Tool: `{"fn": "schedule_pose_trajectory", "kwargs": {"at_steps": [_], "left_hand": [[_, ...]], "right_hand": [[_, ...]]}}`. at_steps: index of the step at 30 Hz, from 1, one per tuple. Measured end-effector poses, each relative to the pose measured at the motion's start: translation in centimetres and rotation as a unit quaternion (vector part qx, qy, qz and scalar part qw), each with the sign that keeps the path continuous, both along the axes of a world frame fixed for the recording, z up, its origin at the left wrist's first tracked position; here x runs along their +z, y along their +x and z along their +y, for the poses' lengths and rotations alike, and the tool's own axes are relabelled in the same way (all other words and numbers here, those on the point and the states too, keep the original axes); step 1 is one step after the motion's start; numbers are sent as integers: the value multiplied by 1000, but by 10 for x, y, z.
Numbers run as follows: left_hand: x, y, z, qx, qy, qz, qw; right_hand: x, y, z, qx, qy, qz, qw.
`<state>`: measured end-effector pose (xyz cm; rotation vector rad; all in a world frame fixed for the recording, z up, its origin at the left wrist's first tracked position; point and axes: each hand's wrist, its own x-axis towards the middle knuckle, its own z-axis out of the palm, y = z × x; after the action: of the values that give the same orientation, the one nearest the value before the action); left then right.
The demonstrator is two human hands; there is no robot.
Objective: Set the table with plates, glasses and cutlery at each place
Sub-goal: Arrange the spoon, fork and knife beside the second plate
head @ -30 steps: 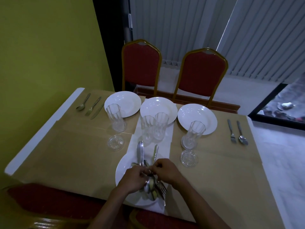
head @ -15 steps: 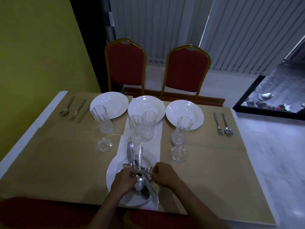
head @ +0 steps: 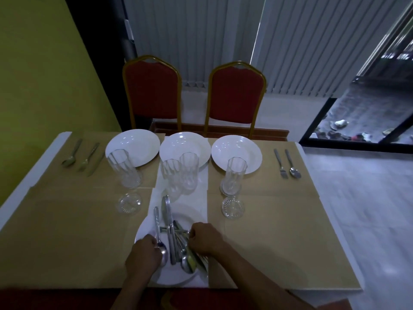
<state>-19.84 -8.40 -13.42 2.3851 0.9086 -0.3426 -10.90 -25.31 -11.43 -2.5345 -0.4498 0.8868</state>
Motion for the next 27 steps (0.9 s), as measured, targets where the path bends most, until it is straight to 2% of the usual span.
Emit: {"fn": "schedule_pose_trajectory", "kwargs": {"at_steps": [5, 11, 18, 23, 27], "left_hand": [[7, 8, -7, -32, 52, -51, 997], [9, 24, -18, -76, 89, -23, 993], [15, 34, -15, -52, 8, 15, 998], [17, 30, -9, -58, -36, -9, 998], [22, 28, -7, -48, -78, -59, 994]], "right_hand": [[-7, 2, 2, 7, 7, -16, 1000], [-12, 4, 6, 17, 7, -28, 999], [-13, 5, 11, 21, 20, -40, 999], [-6, 9, 15, -6, 45, -35, 998], [3, 10, 14, -46, 90, -36, 994]]}}
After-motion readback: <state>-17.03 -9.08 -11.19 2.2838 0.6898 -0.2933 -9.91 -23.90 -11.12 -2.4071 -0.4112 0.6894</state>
